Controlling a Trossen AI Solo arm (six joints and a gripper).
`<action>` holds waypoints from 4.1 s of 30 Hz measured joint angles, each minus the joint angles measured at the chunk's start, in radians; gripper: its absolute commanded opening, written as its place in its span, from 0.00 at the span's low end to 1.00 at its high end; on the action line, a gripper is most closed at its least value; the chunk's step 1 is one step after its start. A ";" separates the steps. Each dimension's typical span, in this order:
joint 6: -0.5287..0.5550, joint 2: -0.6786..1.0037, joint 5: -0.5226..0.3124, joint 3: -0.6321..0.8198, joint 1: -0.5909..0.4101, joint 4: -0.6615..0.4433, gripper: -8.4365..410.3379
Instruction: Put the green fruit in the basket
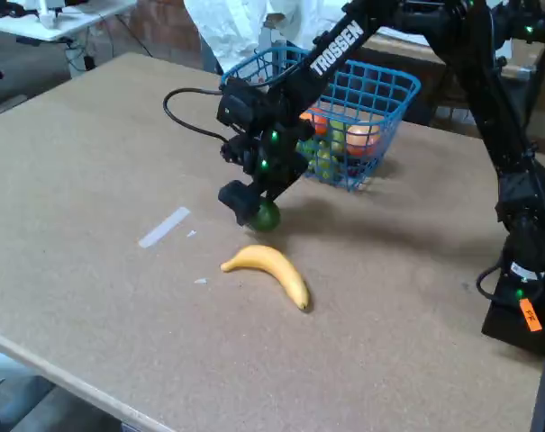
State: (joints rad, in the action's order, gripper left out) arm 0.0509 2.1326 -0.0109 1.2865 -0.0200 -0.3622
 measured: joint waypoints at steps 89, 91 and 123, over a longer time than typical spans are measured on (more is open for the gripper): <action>-0.068 -0.462 -0.208 0.284 -0.095 -0.356 0.41; -0.075 -0.475 -0.206 0.284 -0.140 -0.370 0.41; -0.042 -0.214 -0.072 0.283 -0.483 -0.214 0.41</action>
State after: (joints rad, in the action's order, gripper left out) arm 0.0090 1.9186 -0.0834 1.5692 -0.5034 -0.5766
